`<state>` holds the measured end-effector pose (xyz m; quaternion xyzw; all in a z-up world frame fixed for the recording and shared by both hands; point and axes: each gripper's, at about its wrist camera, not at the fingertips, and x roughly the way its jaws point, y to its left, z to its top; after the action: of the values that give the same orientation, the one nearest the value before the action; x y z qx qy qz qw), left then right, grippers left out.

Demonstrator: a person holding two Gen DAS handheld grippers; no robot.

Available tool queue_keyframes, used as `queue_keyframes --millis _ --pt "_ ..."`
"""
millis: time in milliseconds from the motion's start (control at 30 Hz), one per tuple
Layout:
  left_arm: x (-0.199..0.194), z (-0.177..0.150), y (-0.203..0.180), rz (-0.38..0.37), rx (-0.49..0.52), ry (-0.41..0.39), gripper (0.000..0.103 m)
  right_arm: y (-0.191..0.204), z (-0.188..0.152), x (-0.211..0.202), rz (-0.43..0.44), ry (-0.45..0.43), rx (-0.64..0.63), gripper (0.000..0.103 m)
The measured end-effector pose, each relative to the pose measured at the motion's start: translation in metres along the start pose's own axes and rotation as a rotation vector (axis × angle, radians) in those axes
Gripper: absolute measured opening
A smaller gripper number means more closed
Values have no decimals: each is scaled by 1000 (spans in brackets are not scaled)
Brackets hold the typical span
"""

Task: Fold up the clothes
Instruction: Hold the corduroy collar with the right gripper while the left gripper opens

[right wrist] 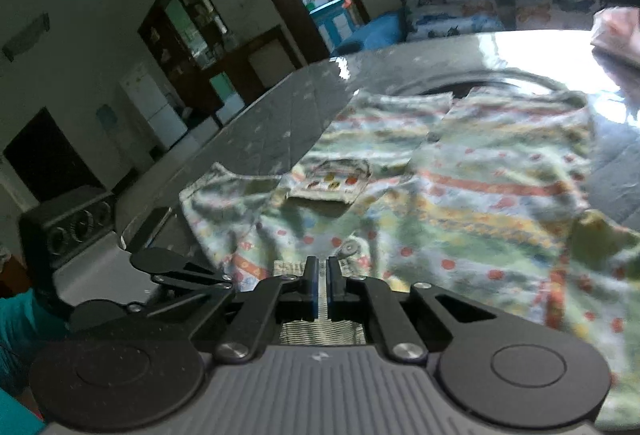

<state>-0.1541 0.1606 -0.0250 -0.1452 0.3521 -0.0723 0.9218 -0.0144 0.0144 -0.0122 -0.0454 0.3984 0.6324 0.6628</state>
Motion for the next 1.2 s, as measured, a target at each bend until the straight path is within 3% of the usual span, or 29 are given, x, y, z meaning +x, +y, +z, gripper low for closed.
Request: queue_keyframes --millis 200,300,600,733,933,1200 --pt "-22 -1 1 20 22 -23 23 1 -9 34 5 99 -51 7" --pt "-34 1 4 41 18 -55 32 5 -9 29 -6 98 -80 7" --pt "-5 9 27 88 -86 -73 33 6 -5 21 -61 77 -125 11" --pt "2 10 34 93 -112 -82 34 3 11 18 -95 41 -138 11" --pt "1 9 29 84 -83 -77 39 7 32 48 -107 35 -204 19" --pt "-2 7 28 76 -86 -79 44 13 31 82 -157 94 -302 18"
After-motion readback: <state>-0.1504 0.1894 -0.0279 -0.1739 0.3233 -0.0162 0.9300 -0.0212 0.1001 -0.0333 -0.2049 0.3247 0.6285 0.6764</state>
